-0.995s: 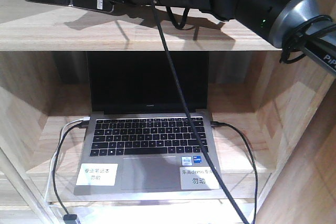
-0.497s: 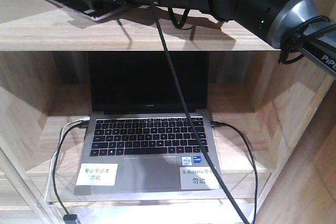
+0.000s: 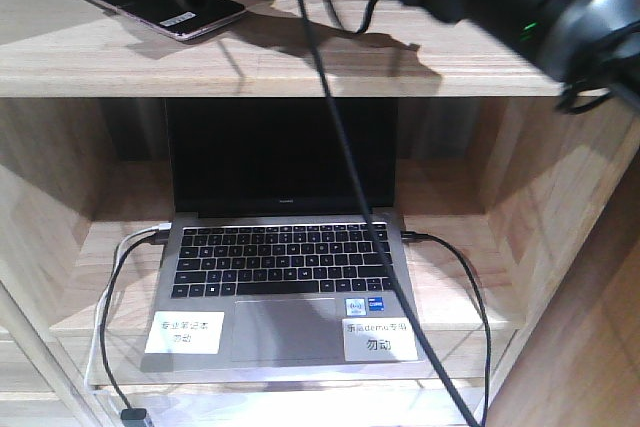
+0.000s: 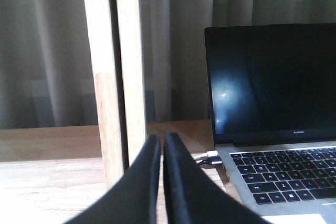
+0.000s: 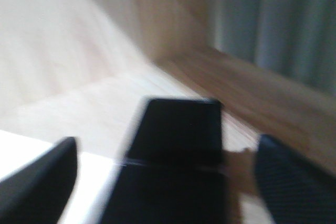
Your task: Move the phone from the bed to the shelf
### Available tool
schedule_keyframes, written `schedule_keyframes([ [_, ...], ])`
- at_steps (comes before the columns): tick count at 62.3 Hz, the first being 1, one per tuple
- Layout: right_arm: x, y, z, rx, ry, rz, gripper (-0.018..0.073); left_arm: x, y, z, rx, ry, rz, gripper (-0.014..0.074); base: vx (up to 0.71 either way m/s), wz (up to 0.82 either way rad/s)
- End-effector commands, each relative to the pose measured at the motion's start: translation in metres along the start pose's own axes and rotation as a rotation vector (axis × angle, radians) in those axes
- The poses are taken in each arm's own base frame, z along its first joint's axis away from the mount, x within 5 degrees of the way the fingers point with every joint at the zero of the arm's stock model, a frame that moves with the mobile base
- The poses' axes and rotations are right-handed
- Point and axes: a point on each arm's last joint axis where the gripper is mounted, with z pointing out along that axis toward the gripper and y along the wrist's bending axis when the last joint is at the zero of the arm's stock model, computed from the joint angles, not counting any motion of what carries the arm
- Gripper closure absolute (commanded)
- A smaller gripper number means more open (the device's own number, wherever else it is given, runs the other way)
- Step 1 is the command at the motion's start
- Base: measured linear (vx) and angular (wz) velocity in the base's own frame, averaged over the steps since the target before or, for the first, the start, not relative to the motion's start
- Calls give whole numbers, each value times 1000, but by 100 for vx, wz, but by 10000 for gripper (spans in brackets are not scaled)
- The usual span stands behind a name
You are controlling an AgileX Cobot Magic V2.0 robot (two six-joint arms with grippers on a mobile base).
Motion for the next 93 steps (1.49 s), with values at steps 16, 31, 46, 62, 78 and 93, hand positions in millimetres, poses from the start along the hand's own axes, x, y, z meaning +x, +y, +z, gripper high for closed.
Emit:
schedule_keyframes([
  [16,-59,31,-63,29,-86,-48,574,-15,1,-2,-5,-105,-19,595,0,0],
  [31,-47,41,-96,122,-70,-61,564,-15,1,-2,-5,-105,-19,595,0,0],
  [46,-15,56,-146,248,-110,-67,564,-15,1,-2,-5,-105,-19,595,0,0],
  [62,27,83,-208,319,-143,-57,564,-15,1,-2,-5,-105,-19,595,0,0],
  [78,88,101,-258,406,-181,-50,564,-15,1,-2,-5,-105,-19,595,0,0],
  [93,143,117,-290,419,-195,-35,564,-15,1,-2,-5,-105,-19,595,0,0],
])
